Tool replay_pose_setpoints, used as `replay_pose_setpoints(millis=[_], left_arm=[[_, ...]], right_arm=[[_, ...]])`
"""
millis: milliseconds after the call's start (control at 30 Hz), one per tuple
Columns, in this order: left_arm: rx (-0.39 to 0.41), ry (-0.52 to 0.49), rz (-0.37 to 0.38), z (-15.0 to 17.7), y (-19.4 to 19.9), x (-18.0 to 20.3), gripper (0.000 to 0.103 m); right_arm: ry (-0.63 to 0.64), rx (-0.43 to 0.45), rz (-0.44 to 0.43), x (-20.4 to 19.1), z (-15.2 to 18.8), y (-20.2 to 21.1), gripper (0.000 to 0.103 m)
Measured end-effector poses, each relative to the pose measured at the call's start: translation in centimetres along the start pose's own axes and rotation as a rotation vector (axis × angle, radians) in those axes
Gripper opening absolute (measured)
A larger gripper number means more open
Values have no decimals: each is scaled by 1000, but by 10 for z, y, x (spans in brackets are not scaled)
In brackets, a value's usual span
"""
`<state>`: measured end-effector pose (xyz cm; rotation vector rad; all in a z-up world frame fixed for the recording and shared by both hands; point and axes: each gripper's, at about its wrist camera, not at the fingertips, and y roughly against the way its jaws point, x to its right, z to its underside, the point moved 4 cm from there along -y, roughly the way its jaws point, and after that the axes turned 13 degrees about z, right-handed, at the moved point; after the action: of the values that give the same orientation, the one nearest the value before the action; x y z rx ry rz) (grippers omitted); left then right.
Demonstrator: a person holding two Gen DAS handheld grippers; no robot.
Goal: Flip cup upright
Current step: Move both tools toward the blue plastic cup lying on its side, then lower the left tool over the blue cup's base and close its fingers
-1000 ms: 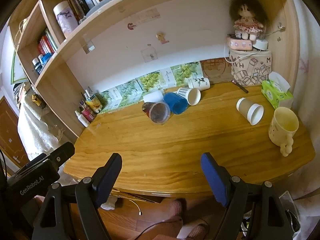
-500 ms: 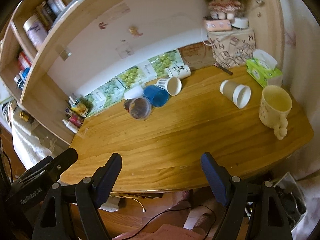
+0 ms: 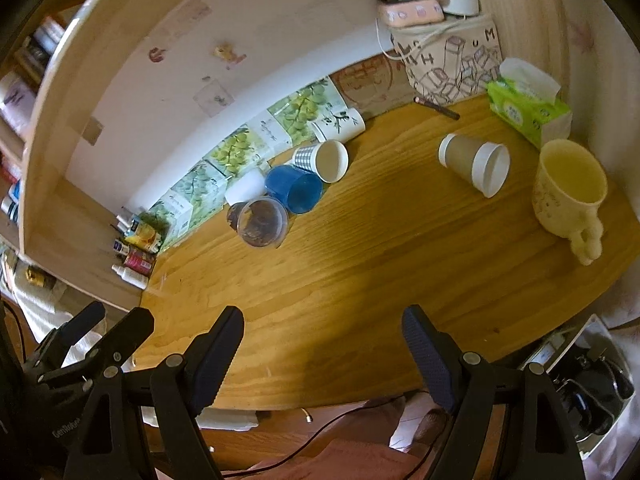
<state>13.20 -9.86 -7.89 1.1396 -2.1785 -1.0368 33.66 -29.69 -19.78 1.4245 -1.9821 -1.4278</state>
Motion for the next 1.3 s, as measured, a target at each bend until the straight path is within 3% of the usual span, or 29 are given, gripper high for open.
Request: replay_pose_setpoints(millis=[300, 700, 1300], left_arm=[[-91, -186, -28, -34, -40, -24, 102], [-180, -510, 5, -79, -94, -36, 102], [-254, -1189, 124, -94, -172, -19, 102]], right_arm=[[-93, -111, -9, -6, -28, -44, 82], [-134, -246, -14, -28, -47, -93, 82], [-195, -349, 62, -24, -43, -140, 82]])
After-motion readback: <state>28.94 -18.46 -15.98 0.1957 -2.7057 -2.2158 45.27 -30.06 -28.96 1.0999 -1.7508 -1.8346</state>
